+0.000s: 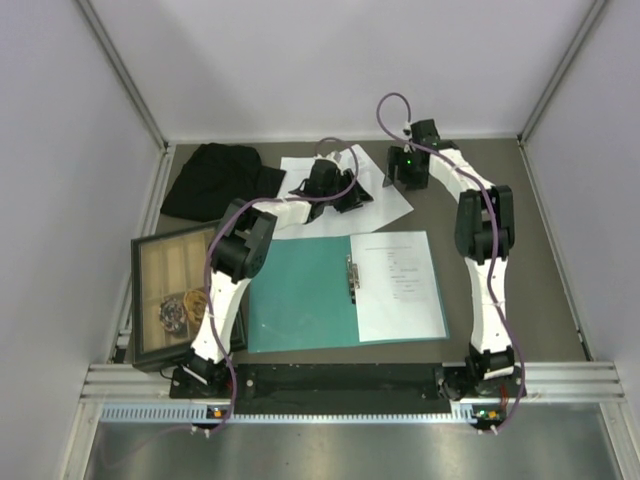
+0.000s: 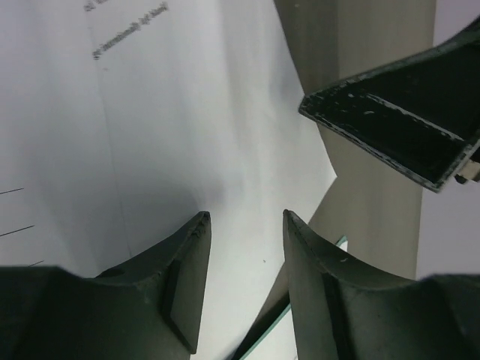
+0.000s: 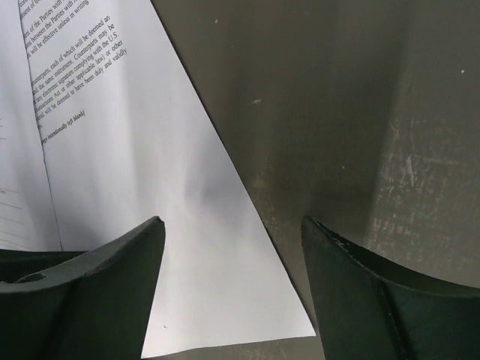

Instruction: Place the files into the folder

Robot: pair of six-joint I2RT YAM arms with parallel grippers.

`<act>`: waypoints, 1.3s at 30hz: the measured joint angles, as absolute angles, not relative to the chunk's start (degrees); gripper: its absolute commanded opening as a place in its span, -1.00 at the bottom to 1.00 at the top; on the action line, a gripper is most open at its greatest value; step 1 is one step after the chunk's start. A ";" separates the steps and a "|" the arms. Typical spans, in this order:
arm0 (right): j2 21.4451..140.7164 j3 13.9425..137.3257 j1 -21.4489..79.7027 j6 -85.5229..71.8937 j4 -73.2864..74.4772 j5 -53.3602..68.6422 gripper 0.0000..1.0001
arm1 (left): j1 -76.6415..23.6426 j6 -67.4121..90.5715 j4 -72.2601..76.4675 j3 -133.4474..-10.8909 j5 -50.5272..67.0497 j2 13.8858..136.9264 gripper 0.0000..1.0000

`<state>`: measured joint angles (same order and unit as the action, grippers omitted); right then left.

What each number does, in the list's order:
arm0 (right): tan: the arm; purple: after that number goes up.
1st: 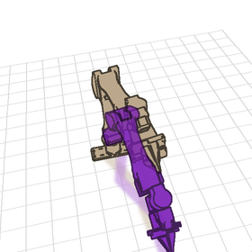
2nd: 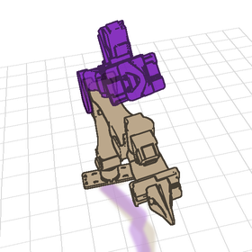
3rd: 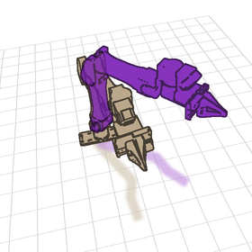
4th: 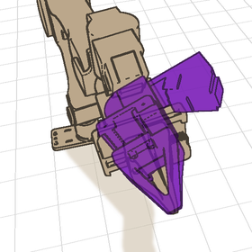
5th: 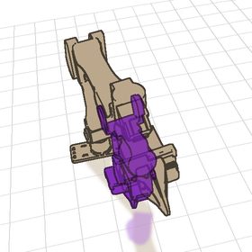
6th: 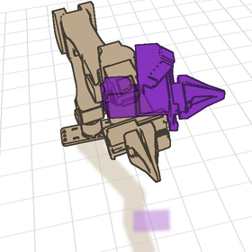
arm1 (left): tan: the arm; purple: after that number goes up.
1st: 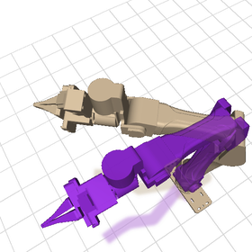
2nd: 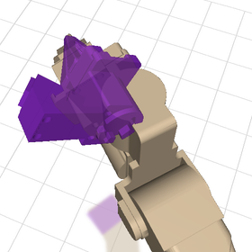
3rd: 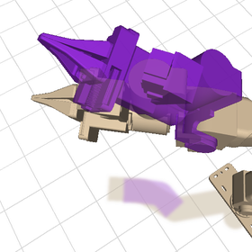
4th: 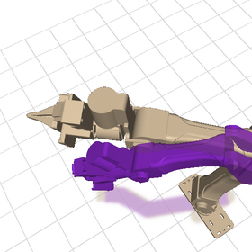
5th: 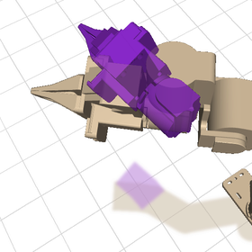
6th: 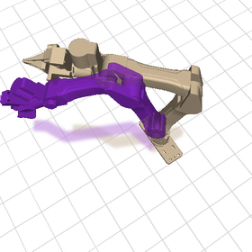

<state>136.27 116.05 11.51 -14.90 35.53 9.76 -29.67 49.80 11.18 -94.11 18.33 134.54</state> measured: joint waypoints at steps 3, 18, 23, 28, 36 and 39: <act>136.27 115.98 11.75 -14.55 35.75 10.52 0.48 | -29.65 50.98 10.41 -94.06 16.80 134.58 -0.06; 135.00 110.83 12.03 -17.43 31.20 29.87 0.60 | -29.10 54.65 14.92 -91.18 17.15 134.52 -0.06; 134.85 107.42 10.61 -21.98 25.58 37.54 0.70 | -28.82 54.61 14.98 -91.18 17.67 134.52 -0.06; 135.02 106.87 9.98 -24.38 24.14 40.86 0.75 | -28.64 54.54 14.96 -91.18 18.41 134.56 -0.06; 139.61 111.90 9.98 -26.81 20.73 45.58 0.77 | -28.01 54.72 15.97 -91.18 21.89 135.26 -0.07; 139.83 111.98 9.98 -27.14 19.53 45.98 0.77 | -27.83 54.50 16.01 -91.18 22.31 135.28 -0.07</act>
